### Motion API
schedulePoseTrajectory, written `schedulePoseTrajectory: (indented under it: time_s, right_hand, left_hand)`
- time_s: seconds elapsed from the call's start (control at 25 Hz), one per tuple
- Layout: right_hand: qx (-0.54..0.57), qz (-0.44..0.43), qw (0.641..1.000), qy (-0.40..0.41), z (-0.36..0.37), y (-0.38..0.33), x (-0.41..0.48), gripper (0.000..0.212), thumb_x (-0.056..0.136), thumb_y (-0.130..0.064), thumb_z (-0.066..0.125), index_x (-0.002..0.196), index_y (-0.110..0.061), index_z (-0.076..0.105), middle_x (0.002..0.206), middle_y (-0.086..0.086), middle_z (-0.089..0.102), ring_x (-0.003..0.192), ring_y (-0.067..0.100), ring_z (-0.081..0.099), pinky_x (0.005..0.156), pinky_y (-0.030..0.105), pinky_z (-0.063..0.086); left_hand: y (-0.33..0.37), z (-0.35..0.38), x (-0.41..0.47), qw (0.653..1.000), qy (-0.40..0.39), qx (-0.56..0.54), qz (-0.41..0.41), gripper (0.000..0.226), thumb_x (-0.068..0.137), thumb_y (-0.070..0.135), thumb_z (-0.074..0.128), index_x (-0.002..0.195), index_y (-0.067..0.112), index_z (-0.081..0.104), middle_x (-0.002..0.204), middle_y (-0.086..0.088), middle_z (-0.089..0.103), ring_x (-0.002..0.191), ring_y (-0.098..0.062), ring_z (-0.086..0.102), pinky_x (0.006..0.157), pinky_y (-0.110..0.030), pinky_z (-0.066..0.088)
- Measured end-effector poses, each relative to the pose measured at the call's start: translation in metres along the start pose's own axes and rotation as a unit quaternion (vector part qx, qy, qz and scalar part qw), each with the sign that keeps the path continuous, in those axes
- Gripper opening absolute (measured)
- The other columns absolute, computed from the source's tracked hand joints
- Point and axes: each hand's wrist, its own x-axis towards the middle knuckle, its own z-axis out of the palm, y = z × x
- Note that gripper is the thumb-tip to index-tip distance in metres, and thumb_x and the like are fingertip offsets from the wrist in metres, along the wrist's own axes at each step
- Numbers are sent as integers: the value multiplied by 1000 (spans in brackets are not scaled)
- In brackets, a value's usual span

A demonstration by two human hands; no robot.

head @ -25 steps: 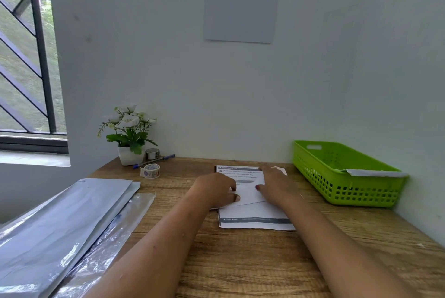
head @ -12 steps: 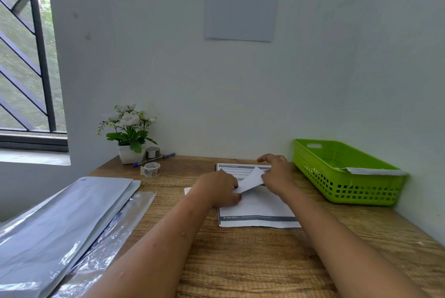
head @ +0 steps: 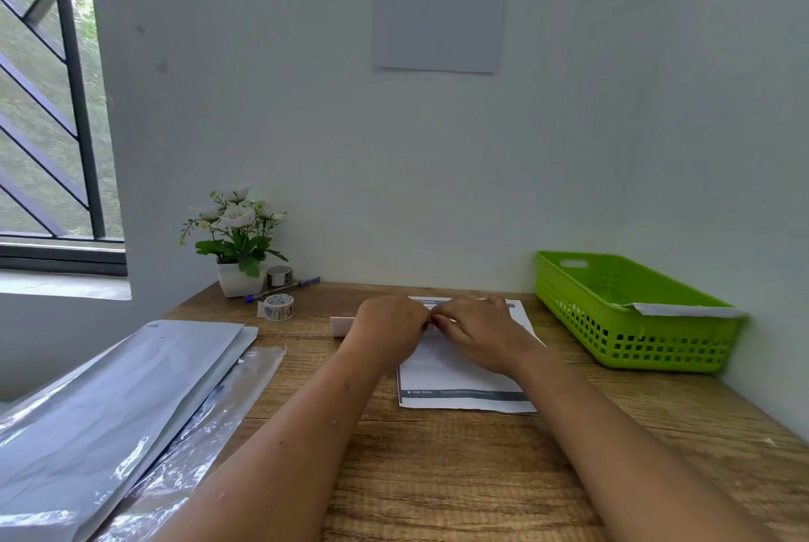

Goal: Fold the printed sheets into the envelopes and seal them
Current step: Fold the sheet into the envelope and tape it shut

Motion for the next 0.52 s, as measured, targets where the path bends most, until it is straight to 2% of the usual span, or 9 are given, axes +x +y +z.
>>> schedulePoseTrajectory:
  time_s: [0.08, 0.16, 0.36, 0.52]
  right_hand:
    - [-44, -15, 999, -21, 1, 4, 0, 32, 100, -33, 35, 118, -30, 62, 119, -10, 63, 116, 12, 51, 102, 41, 25]
    - [-98, -17, 995, -9, 2, 5, 1, 31, 100, -31, 38, 121, -29, 61, 122, -6, 64, 116, 16, 54, 104, 40, 27]
    - [-195, -22, 976, 90, -1, 6, 3, 31, 101, -32, 39, 117, -33, 65, 107, -4, 71, 97, 20, 63, 95, 37, 33]
    - [-214, -3, 971, 103, -2, 10, 3, 30, 101, -31, 38, 114, -33, 66, 102, -2, 73, 95, 22, 63, 96, 37, 33]
  left_hand:
    - [-3, 3, 1, 1000, 6, -8, -2, 31, 100, 28, 37, 115, 24, 63, 110, -2, 65, 100, -23, 61, 67, -32, 44]
    - [-4, 4, 1, 1000, 9, -11, 2, 30, 100, 29, 38, 115, 26, 63, 109, -1, 64, 100, -23, 61, 67, -32, 44]
    - [-2, 0, 3, 1000, 21, -13, -1, 29, 101, 31, 37, 112, 25, 62, 104, -1, 65, 94, -22, 62, 65, -31, 44]
    - [-7, -2, 1, 999, 28, -18, -6, 28, 101, 34, 35, 110, 26, 61, 99, 0, 65, 90, -21, 62, 66, -31, 46]
